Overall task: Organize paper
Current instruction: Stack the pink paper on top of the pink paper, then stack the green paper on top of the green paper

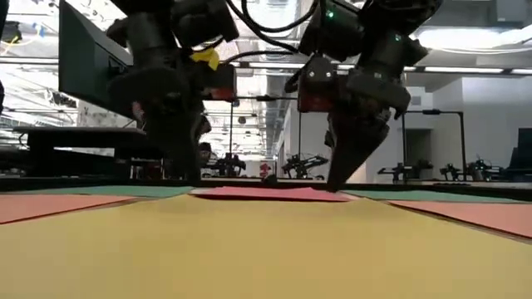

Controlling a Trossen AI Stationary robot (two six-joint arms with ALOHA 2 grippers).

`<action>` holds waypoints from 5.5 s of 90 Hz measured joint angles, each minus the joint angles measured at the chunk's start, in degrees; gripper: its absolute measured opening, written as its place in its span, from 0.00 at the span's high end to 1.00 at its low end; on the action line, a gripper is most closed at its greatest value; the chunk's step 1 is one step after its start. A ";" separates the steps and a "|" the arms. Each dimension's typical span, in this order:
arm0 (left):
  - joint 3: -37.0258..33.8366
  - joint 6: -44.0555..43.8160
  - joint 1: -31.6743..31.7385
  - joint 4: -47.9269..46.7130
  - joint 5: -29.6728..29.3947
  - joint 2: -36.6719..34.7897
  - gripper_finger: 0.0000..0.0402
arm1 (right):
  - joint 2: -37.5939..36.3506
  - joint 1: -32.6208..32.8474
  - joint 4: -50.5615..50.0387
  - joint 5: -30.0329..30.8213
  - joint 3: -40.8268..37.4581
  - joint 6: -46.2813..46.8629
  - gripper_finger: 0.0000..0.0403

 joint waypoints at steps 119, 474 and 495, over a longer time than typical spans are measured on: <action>-0.31 -5.75 -4.54 2.42 -4.77 -4.97 1.00 | -1.77 -3.69 1.75 0.21 0.04 -2.94 1.00; -0.39 3.06 11.86 -2.63 0.53 -3.11 1.00 | -1.60 -7.00 -4.69 3.27 -0.25 -1.79 1.00; -0.33 3.39 9.09 -0.44 0.53 -9.11 1.00 | -7.33 -5.25 -5.86 4.80 0.50 -3.25 1.00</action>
